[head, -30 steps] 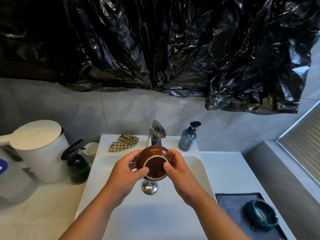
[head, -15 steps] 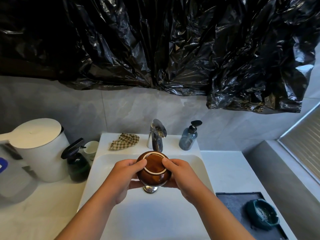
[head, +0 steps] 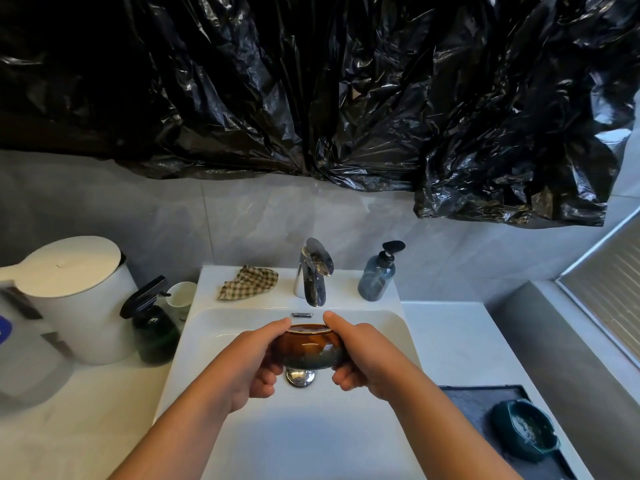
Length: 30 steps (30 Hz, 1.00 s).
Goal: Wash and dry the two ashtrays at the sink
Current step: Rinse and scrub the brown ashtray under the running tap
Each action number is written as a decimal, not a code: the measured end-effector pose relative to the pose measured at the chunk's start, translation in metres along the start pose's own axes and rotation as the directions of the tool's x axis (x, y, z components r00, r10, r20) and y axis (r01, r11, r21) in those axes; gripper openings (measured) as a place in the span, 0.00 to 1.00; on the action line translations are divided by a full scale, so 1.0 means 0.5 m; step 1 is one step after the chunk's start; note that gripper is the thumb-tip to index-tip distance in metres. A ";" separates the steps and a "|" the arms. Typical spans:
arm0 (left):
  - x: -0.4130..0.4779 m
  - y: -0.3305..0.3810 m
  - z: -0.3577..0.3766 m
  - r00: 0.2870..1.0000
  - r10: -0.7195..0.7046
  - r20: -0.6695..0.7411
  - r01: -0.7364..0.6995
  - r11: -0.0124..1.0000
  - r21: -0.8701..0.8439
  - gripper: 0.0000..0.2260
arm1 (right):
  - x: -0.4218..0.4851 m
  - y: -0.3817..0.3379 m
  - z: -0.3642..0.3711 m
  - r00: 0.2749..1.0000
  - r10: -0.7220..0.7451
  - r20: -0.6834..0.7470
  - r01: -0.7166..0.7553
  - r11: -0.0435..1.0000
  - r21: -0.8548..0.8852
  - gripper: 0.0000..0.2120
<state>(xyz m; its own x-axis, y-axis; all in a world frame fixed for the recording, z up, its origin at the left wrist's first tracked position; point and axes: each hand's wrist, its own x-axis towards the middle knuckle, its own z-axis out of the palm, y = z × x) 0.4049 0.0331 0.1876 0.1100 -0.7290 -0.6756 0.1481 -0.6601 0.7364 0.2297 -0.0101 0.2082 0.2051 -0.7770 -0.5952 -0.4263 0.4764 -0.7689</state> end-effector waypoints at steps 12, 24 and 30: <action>-0.001 -0.012 0.001 0.972 0.226 0.067 -0.236 0.944 0.232 0.17 | -0.002 0.010 0.001 0.999 0.032 -0.010 -0.032 0.999 0.025 0.18; 0.002 -0.013 0.013 0.899 0.433 -0.061 -0.428 0.900 0.088 0.21 | -0.003 0.017 0.009 0.992 -0.026 0.126 0.020 0.998 0.052 0.34; 0.007 -0.018 0.008 0.951 0.283 -0.123 -0.289 0.957 -0.030 0.25 | 0.010 0.018 0.033 0.969 -0.231 0.084 0.241 0.960 -0.142 0.26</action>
<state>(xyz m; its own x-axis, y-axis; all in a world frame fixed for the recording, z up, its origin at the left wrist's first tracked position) 0.4002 0.0356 0.1788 0.2676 -0.8581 -0.4383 0.1390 -0.4157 0.8988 0.2413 -0.0030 0.1943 0.3713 -0.8285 -0.4193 -0.4850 0.2120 -0.8484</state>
